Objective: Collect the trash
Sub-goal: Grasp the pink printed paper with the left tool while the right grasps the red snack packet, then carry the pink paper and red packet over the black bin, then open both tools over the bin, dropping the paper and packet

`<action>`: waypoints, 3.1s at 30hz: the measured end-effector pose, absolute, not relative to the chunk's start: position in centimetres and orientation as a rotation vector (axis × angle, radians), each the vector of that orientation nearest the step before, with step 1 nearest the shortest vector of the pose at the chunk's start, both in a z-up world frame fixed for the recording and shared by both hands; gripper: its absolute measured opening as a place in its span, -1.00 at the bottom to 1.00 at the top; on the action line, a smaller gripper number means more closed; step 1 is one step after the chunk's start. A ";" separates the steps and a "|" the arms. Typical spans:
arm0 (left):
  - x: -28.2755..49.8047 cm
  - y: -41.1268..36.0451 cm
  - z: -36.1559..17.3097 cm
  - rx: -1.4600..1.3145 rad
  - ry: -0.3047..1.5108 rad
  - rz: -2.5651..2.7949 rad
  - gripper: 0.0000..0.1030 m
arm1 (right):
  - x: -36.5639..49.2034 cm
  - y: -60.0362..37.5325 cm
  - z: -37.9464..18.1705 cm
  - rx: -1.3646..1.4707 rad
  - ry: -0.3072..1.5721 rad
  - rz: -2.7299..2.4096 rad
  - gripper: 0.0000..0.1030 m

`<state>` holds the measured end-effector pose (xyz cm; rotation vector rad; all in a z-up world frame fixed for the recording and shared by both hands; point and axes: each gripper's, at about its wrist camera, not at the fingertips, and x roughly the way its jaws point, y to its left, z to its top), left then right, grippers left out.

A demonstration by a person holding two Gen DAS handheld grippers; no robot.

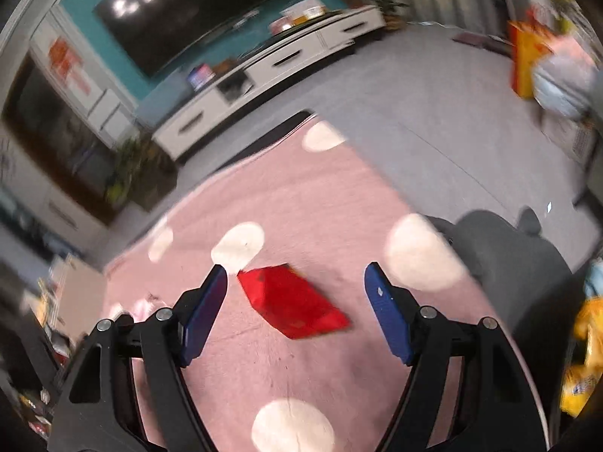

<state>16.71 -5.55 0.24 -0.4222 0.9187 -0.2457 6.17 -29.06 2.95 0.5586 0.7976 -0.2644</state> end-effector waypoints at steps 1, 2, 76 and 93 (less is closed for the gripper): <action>17.0 -5.4 -0.2 -0.437 0.925 -0.254 0.92 | 6.5 -28.9 2.5 0.545 0.796 -0.257 0.44; 17.2 -5.3 -0.5 -0.441 0.914 -0.263 0.92 | 7.0 -28.5 1.9 0.534 0.796 -0.241 0.44; -8.7 -45.1 -2.3 0.170 1.152 -1.058 -0.11 | -26.0 -46.8 2.9 1.020 0.677 -0.972 -0.34; -9.1 -42.4 2.1 0.136 1.033 -1.083 0.86 | -26.8 -45.8 5.5 1.001 0.607 -0.948 0.13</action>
